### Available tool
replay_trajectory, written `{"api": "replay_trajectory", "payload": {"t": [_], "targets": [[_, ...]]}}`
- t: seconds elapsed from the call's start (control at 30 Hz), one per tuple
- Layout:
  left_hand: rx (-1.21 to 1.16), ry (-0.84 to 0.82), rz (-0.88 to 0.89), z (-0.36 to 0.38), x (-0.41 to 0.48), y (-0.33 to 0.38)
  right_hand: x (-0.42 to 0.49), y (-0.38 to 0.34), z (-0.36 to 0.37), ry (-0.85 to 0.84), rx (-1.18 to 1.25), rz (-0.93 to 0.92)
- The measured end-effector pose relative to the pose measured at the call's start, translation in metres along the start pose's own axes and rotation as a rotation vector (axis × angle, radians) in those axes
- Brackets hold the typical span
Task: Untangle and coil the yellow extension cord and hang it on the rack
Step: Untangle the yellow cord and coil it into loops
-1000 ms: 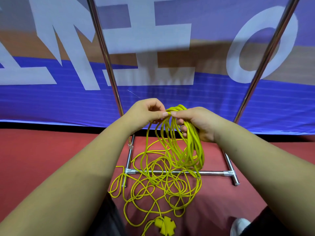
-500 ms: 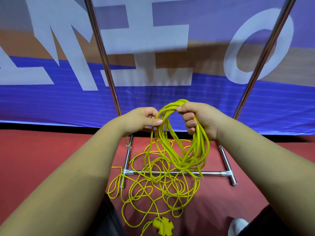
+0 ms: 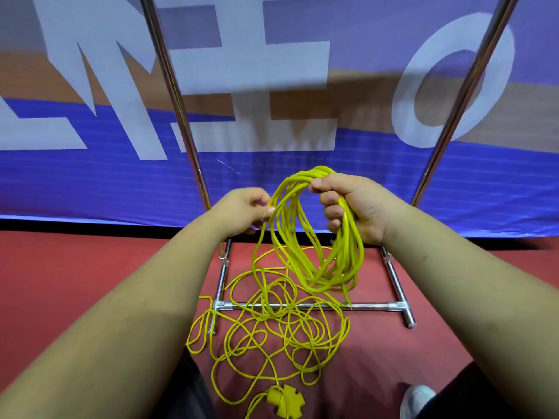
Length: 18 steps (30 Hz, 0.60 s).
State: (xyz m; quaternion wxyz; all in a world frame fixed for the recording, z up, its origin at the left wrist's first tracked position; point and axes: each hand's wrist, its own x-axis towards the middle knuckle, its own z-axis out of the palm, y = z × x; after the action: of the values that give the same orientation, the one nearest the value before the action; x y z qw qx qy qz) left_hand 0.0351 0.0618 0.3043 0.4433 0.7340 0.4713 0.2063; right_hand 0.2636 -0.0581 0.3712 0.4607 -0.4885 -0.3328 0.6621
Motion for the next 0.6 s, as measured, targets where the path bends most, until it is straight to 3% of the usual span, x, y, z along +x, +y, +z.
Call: {"api": "replay_trajectory", "payload": {"t": [0.17, 0.33, 0.47, 0.6], "targets": [[0.041, 0.145, 0.137, -0.005, 0.001, 0.011, 0.004, 0.004, -0.008, -0.076, -0.105, 0.005], [0.18, 0.147, 0.114, 0.002, 0.004, 0.004, 0.003, -0.002, -0.007, -0.047, 0.038, 0.008], [0.398, 0.094, 0.042, 0.015, 0.008, 0.0, 0.008, -0.002, -0.008, -0.001, 0.128, -0.009], [0.772, -0.096, -0.162, 0.014, 0.012, -0.033, 0.007, -0.01, -0.01, 0.058, 0.295, -0.091]]}}
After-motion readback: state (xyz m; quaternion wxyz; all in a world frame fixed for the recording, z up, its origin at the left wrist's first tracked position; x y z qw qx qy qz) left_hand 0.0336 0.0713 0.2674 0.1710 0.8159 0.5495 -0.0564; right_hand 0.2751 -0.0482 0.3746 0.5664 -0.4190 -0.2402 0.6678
